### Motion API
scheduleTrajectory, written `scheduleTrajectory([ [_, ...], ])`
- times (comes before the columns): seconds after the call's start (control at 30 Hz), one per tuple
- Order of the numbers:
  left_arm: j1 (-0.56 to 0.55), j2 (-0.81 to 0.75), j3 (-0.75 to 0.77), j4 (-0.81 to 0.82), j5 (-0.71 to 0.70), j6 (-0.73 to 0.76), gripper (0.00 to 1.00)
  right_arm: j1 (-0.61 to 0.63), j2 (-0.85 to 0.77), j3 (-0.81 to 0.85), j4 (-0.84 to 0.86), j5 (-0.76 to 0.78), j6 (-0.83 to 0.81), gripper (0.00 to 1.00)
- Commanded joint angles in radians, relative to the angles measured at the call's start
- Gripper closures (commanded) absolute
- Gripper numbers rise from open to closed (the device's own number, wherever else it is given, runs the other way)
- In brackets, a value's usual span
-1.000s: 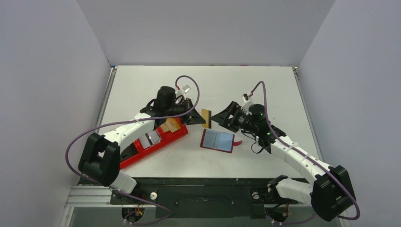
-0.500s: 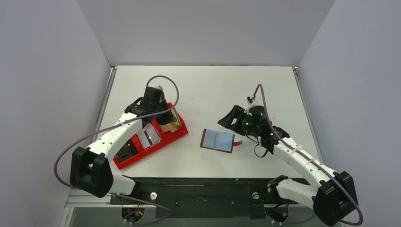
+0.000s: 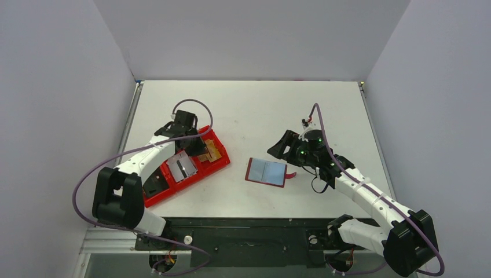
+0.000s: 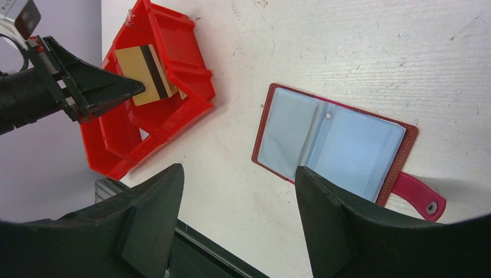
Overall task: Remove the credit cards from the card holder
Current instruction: Place the credit card in the storage box.
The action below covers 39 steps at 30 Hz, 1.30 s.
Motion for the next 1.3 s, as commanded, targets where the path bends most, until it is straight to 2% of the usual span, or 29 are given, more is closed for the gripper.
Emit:
scheduleTrajectory([
  [0.0,0.01,0.044,0.014,0.079,0.007,-0.013,1.0,-0.008,-0.005,0.028,0.01,0.008,-0.025,0.34],
  [0.1,0.011,0.065,0.018,0.091,0.014,-0.007,0.98,-0.013,-0.012,0.021,0.008,0.011,-0.025,0.34],
  [0.17,0.012,0.068,0.02,0.092,0.014,0.001,0.91,-0.014,-0.013,0.018,0.009,0.015,-0.024,0.34],
  [0.3,0.015,0.061,0.036,0.069,-0.003,0.015,0.71,-0.015,-0.005,0.02,0.008,0.017,-0.024,0.34],
  [0.5,0.017,0.016,0.045,0.035,-0.038,0.042,0.56,-0.013,0.012,0.028,0.007,0.02,-0.024,0.34],
  [0.8,0.016,-0.047,0.058,0.003,-0.031,0.071,0.48,-0.008,0.046,0.035,-0.003,0.033,-0.022,0.34],
  [1.27,-0.03,-0.095,0.092,-0.026,0.002,0.115,0.46,0.078,0.096,0.054,-0.067,0.173,-0.019,0.34],
])
